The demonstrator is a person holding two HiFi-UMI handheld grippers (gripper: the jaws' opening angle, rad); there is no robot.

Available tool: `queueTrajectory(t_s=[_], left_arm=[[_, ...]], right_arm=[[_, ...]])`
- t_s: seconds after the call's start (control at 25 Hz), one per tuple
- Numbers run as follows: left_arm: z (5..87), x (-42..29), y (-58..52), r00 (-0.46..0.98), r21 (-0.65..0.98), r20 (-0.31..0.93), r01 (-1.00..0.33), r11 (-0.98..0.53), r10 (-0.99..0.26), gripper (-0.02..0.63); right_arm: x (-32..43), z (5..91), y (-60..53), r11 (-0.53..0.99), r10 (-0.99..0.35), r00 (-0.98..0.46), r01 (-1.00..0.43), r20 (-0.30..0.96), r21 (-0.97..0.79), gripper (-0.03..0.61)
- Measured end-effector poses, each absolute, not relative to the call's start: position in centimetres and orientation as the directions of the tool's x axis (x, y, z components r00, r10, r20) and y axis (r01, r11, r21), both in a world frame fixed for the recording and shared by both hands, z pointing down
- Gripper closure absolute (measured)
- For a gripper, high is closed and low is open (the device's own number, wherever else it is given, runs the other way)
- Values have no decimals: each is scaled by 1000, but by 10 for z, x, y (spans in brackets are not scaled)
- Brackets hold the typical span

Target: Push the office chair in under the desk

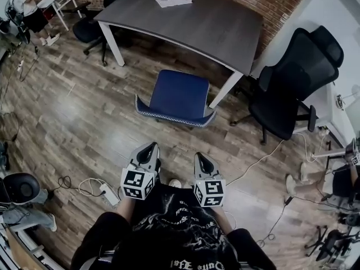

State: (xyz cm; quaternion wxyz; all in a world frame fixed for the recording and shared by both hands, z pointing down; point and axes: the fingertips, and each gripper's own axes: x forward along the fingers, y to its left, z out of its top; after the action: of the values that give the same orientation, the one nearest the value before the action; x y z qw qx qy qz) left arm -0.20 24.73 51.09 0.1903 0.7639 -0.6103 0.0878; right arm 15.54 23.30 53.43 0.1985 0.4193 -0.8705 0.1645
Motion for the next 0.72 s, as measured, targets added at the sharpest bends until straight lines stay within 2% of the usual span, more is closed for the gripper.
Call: queueTrajectory(t_s=[0.72], left_arm=[[528, -54, 158, 362, 182, 411, -932, -314, -837, 607]], right_arm=[[107, 535, 153, 527, -693, -481, -846, 537, -79, 574]])
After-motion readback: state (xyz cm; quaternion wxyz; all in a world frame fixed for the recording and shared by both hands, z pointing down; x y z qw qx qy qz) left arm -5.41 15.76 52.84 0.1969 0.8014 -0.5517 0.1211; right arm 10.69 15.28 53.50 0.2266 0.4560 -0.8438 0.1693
